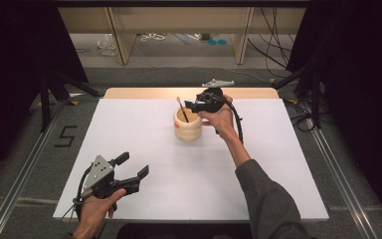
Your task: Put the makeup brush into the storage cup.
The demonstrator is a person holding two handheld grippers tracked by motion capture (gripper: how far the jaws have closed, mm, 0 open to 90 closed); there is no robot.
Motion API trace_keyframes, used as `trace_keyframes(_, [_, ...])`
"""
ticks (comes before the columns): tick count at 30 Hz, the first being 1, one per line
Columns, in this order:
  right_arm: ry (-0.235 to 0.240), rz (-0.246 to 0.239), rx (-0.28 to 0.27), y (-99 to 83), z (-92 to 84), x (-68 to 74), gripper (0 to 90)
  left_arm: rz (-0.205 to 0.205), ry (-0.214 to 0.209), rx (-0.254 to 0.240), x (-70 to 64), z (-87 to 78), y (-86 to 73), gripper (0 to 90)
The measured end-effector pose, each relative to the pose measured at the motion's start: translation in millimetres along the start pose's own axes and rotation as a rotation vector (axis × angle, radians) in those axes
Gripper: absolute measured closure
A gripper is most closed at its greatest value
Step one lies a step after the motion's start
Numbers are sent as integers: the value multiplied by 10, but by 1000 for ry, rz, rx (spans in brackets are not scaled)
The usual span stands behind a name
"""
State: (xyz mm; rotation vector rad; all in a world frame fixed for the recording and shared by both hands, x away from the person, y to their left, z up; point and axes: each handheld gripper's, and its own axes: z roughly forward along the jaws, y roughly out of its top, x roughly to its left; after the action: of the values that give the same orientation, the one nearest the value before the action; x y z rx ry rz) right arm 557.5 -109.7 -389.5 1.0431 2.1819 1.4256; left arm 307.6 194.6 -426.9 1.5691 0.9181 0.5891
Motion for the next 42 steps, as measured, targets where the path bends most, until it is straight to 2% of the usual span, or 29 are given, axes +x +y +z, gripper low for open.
trace_keyframes(5, [2, 2, -14, -13, -74, 7, 377, -2, 3, 4, -3, -2, 0, 183])
trace_keyframes(6, [8, 17, -16, -15, -94, 18, 374, 0, 4, 5, -3, -3, -1, 183])
trace_keyframes(11, [18, 12, -32, -30, -205, 24, 351, 5, 2, 3, 6, 3, -4, 183])
trace_keyframes(12, [20, 6, -49, -37, -230, 14, 350, 0, 4, 4, 2, 3, -6, 183])
trace_keyframes(14, [18, 24, -44, -46, -269, 18, 345, 4, 3, 3, -1, 4, -4, 183])
trace_keyframes(17, [24, 24, -51, -86, -312, 20, 341, 2, 5, 4, -3, 3, -5, 183])
trace_keyframes(18, [20, 8, -60, -101, -317, 12, 339, 5, 4, 4, 3, 4, -5, 183])
trace_keyframes(19, [24, 21, -55, -116, -334, 22, 339, 2, 8, 8, 2, 0, -4, 183])
trace_keyframes(21, [18, 4, -51, -151, -356, 22, 333, 1, 6, 6, 2, -2, -1, 183])
trace_keyframes(24, [26, 8, -38, -167, -401, 44, 334, 1, 6, 4, 2, -4, 0, 183])
trace_keyframes(27, [27, -11, -41, -174, -430, 69, 332, 0, 5, 3, -2, -6, 1, 183])
trace_keyframes(28, [23, -35, -45, -172, -451, 88, 329, 2, 5, 3, -4, -7, 2, 183])
trace_keyframes(33, [36, -30, -43, -152, -510, 157, 323, 0, 2, 0, -2, -2, -3, 183])
trace_keyframes(36, [40, -46, -62, -160, -545, 198, 320, 1, 5, 2, -5, -7, 2, 183])
trace_keyframes(42, [27, -64, -57, -202, -650, 218, 292, 3, 4, 2, -6, -8, 3, 183])
